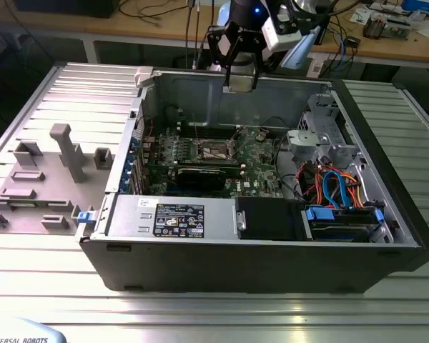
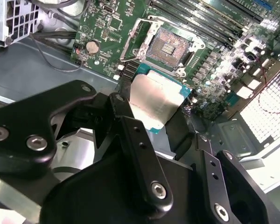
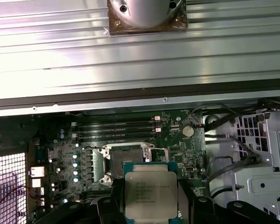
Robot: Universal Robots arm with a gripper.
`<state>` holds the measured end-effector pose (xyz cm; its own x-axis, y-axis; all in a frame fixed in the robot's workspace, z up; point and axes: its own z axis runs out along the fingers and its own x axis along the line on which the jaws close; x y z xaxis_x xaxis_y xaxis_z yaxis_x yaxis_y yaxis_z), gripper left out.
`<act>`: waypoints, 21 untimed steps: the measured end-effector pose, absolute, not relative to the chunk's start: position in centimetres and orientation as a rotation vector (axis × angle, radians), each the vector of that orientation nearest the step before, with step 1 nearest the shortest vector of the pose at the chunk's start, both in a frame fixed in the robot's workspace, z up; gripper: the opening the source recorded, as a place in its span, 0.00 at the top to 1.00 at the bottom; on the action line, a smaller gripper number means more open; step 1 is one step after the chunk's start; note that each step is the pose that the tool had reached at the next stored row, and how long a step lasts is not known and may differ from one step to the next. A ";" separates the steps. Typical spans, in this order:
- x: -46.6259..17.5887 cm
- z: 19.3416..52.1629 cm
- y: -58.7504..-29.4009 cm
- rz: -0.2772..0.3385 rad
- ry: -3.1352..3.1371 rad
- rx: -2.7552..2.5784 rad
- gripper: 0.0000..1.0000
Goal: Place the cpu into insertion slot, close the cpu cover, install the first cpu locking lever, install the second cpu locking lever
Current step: 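Place the cpu into insertion slot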
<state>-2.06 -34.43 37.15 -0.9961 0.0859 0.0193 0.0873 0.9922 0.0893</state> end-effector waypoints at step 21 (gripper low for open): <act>-2.2 37.1 -34.4 -0.142 -3.116 -0.254 0.46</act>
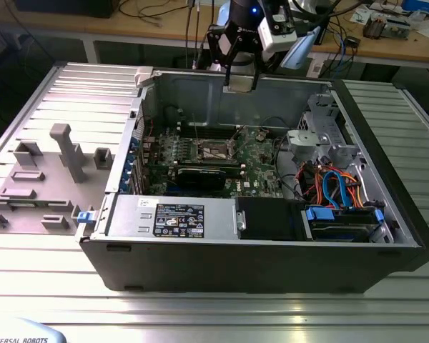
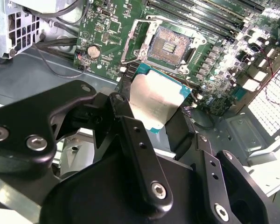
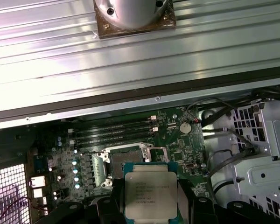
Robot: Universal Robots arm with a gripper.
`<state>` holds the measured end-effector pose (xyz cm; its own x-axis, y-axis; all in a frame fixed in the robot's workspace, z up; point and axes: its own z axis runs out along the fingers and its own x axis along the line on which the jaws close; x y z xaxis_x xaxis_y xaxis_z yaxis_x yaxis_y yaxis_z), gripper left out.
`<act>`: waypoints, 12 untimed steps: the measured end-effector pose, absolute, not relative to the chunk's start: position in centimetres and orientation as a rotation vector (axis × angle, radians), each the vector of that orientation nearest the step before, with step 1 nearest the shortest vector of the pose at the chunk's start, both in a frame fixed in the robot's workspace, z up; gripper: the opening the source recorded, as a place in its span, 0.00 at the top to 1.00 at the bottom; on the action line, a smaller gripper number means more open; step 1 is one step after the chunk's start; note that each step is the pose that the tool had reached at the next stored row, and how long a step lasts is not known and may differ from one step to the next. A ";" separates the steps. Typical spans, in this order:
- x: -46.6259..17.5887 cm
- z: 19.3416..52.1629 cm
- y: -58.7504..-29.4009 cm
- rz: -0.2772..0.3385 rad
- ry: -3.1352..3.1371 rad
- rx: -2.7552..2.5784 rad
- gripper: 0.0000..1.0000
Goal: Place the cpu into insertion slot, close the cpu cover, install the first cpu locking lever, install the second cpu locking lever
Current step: 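Place the cpu into insertion slot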
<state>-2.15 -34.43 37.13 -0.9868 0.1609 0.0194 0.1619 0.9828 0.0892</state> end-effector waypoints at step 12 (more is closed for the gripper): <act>-2.6 37.1 -34.4 -0.142 -3.115 -0.275 0.46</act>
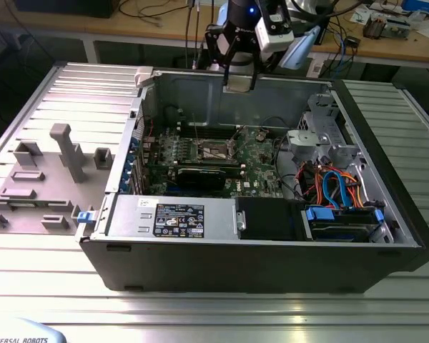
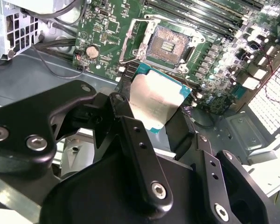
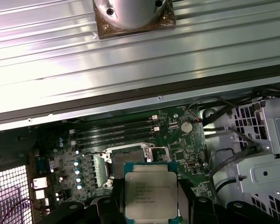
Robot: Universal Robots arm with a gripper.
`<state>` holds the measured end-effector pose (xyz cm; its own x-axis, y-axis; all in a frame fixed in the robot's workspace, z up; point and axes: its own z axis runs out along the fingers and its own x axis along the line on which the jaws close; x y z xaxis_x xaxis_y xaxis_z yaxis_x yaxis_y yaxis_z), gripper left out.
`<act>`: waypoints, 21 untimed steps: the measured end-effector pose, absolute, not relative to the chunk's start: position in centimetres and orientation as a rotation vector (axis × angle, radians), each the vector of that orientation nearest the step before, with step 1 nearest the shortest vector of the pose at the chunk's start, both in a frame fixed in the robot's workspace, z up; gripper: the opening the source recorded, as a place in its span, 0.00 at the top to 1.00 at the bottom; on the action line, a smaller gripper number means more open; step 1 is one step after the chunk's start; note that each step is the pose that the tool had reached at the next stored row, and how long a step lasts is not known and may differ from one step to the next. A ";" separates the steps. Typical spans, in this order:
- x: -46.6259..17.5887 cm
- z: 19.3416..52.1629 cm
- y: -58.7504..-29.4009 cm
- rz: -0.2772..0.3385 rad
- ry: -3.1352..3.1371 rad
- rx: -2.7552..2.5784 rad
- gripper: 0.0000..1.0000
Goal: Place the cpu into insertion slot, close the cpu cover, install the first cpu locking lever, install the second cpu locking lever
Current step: 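Place the cpu into insertion slot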
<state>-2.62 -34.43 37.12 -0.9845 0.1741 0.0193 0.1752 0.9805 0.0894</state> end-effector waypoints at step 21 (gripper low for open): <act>-3.7 37.1 -34.4 -0.142 -3.114 -0.285 0.46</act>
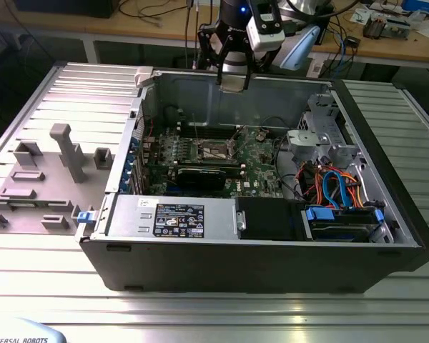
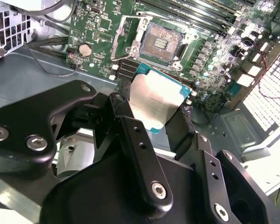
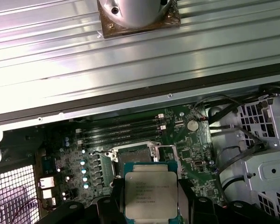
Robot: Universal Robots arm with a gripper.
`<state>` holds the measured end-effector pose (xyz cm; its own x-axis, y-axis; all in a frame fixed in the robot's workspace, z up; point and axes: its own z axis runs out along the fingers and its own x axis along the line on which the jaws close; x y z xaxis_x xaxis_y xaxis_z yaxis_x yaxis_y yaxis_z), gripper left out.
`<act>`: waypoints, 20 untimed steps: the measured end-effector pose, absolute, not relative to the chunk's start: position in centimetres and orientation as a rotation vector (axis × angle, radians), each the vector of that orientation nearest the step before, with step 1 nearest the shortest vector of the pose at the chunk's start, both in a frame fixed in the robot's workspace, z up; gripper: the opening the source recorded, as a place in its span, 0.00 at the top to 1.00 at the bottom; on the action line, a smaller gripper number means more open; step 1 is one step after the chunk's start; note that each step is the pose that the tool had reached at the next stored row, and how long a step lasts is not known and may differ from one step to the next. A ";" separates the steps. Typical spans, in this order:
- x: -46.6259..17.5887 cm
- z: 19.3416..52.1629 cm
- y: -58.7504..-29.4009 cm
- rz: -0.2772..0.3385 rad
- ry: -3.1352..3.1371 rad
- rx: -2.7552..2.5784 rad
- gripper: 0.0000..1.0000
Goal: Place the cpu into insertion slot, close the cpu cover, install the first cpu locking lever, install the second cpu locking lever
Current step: 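Place the cpu into insertion slot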
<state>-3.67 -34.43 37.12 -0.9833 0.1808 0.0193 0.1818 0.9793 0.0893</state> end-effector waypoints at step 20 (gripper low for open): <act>-4.1 36.8 -34.4 -0.140 -3.081 -0.588 0.46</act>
<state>-4.11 -34.43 36.75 -0.9300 0.3672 0.0188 0.3674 0.9260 0.0872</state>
